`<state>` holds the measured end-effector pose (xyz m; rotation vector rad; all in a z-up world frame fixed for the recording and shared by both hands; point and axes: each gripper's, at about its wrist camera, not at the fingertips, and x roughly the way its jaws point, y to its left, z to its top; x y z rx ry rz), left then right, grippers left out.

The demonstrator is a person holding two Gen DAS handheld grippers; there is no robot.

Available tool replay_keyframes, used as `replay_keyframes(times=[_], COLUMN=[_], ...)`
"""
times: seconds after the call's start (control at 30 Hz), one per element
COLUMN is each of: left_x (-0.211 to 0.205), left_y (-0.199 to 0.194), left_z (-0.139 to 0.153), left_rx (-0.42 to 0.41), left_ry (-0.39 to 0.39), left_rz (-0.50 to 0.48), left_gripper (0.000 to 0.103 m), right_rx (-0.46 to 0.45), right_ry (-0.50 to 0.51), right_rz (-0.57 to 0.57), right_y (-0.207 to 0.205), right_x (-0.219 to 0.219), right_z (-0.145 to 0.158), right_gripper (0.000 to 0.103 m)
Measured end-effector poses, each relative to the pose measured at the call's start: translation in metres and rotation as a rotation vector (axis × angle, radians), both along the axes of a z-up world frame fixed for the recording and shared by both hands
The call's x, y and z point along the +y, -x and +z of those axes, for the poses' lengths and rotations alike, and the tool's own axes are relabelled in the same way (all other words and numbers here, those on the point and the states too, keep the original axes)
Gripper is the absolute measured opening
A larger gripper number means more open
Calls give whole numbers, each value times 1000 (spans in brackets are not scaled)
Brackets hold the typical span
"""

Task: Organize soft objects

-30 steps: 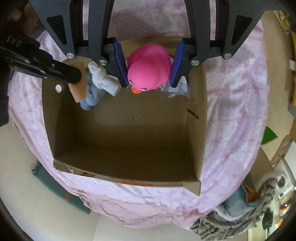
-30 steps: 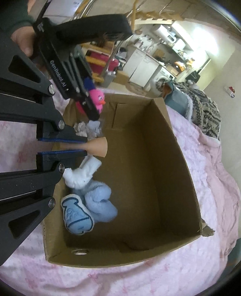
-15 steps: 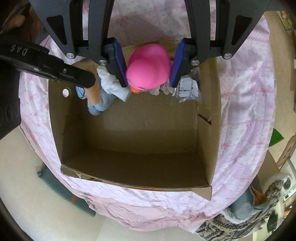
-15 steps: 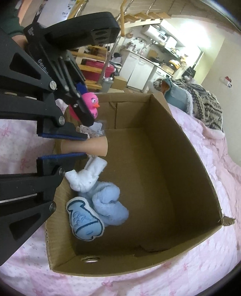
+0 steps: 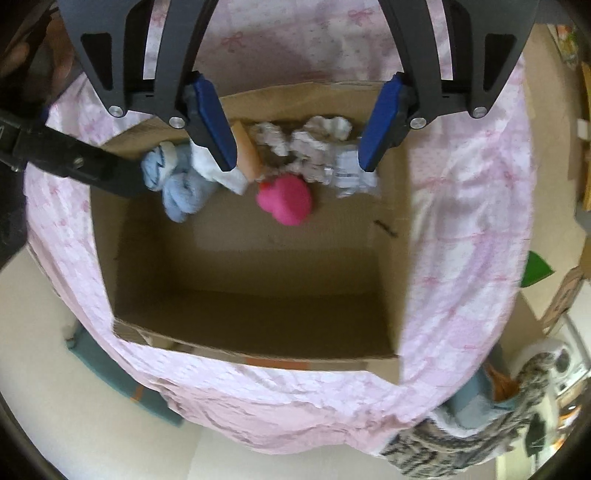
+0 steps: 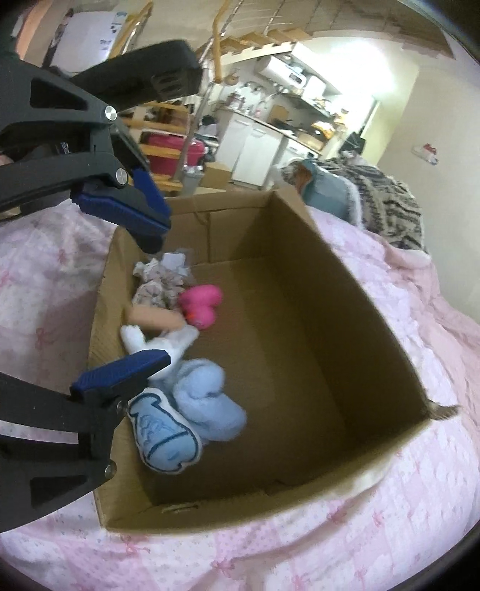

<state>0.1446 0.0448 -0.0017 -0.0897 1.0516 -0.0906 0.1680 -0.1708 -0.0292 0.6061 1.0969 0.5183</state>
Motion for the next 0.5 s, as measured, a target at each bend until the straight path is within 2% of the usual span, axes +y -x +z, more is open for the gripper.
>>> replay_keyframes(times=[0.1,0.17,0.2,0.27,0.33,0.4,0.43,0.5], left_x=[10,19,22,27,30,32,33,34], left_y=[6,12,14,20,25,30,35,44], left_z=[13,23,26,34,40,46,50,57], left_rx=[-49,-83,-92,-108,-119,-126,-134,-151], left_ry=[-22,-6,-3,-11,-20,-34,-33,-32], left_rz=[50,75,83,102,107,119,120,117], left_gripper=[65,66,68,84,86,92,98,101], right_rx=[-35,-73,-89,-129,-172,-218,-237,-276], right_ry=[52,107,125,162,205,250,266,306], right_rz=[-34,-48,-50,-49,-47,-47,-51,-61], right_y=[2,6,8,14,21,29,33,43], right_x=[-5,-4,-4,-2,1,5,4,5], right_z=[11,22,26,38,49,62,67,77], right_gripper=[75,85,88,101,101,103,103,103])
